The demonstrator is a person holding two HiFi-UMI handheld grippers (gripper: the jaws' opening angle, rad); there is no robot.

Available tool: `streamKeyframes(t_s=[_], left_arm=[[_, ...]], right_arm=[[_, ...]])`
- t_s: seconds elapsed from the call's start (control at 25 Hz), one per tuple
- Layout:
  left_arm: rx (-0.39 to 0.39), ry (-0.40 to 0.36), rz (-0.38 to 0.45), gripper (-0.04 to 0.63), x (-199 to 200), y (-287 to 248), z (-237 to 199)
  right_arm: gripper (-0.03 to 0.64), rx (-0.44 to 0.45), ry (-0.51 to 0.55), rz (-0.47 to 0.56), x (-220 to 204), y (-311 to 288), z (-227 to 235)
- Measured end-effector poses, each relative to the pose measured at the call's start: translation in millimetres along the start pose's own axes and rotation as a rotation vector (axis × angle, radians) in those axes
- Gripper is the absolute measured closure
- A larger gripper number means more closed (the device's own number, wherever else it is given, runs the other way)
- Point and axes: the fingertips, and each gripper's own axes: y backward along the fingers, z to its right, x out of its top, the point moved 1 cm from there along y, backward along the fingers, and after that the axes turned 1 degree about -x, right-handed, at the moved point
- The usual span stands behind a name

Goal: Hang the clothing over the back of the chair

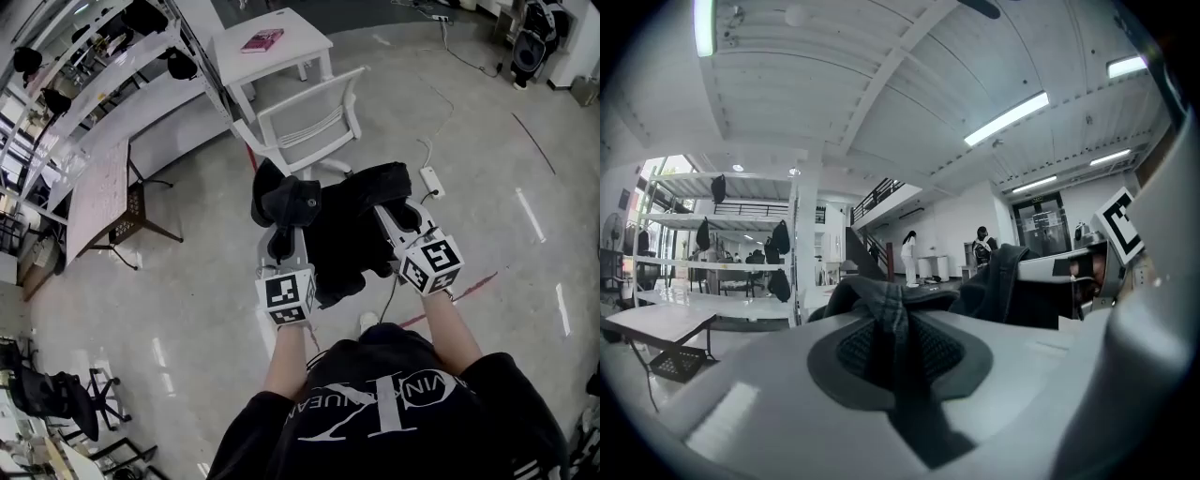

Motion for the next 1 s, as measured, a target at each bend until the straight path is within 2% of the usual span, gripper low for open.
streamKeyframes(t_s=[0.48,1.0], left_arm=[[0.077,-0.012,0.023,0.537,9.9,-75.5,2.2],[0.083,-0.022,-0.005,0.537,10.7,-120.5,2.2]], right_arm=[[0.520,0.082,0.040,0.002,6.0,-51.1,61.9],[0.520,0.082,0.028,-0.015,1.3,-81.3,99.4]])
